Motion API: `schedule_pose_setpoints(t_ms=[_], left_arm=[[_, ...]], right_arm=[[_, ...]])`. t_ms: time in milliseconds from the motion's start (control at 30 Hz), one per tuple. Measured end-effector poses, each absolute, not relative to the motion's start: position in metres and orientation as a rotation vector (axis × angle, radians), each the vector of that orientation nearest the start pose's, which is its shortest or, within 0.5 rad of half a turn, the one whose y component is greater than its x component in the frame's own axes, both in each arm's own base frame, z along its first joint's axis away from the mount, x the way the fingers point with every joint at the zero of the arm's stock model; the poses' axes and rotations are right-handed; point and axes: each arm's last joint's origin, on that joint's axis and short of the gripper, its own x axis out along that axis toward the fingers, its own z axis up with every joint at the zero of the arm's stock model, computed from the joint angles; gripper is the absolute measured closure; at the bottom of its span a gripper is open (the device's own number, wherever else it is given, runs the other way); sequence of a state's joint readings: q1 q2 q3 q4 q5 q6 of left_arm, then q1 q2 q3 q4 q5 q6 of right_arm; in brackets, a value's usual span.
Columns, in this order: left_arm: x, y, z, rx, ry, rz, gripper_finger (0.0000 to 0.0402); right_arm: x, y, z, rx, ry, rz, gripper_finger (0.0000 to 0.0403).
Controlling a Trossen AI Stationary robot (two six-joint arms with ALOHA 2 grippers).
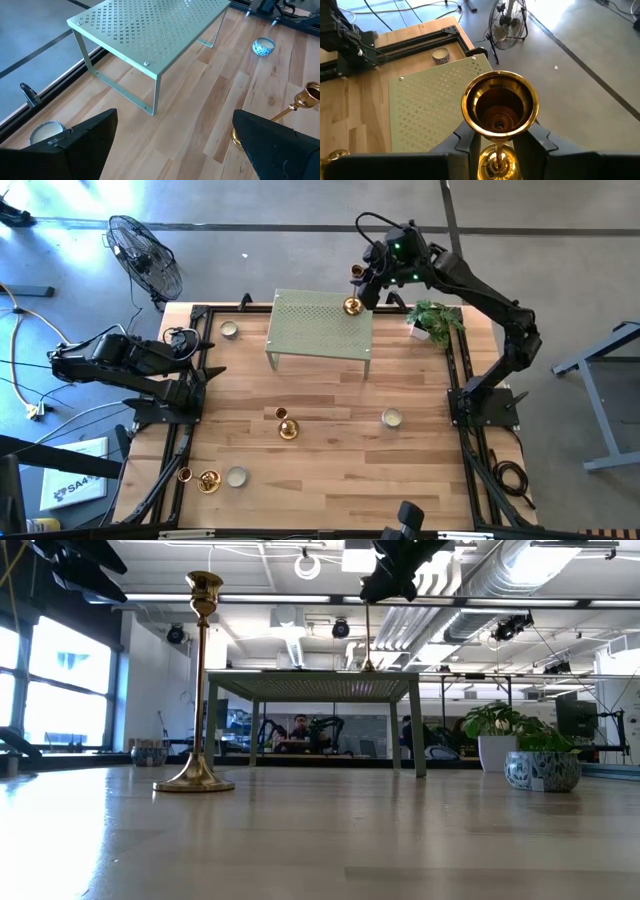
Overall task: Stock candles and holders on shelf
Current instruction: Put the right gold candle holder on the shelf
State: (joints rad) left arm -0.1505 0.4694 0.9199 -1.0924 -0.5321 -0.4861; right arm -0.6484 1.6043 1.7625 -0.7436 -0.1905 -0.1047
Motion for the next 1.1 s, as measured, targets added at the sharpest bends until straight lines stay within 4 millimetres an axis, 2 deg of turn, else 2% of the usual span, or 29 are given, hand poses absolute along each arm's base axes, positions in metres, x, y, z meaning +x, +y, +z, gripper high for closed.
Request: schedule_pose_setpoints(t_ms=[333,700,1100], left_arm=[[0.055,0.007,0.328,-0.262,0.500,0.506,0.0014],[0.055,0.006,0.328,-0.275,0.501,0.499,0.0014],[0.055,0.006,0.328,-0.282,0.508,0.480,0.0014]], right_arm=[[0.277,-0.203,0.397,0.160,0.603,-0.413,0.0314],[0.277,-0.204,0.397,0.162,0.605,-0.417,0.0296],[0.275,-0.203,0.394,0.188,0.640,-0.436,0.0295]])
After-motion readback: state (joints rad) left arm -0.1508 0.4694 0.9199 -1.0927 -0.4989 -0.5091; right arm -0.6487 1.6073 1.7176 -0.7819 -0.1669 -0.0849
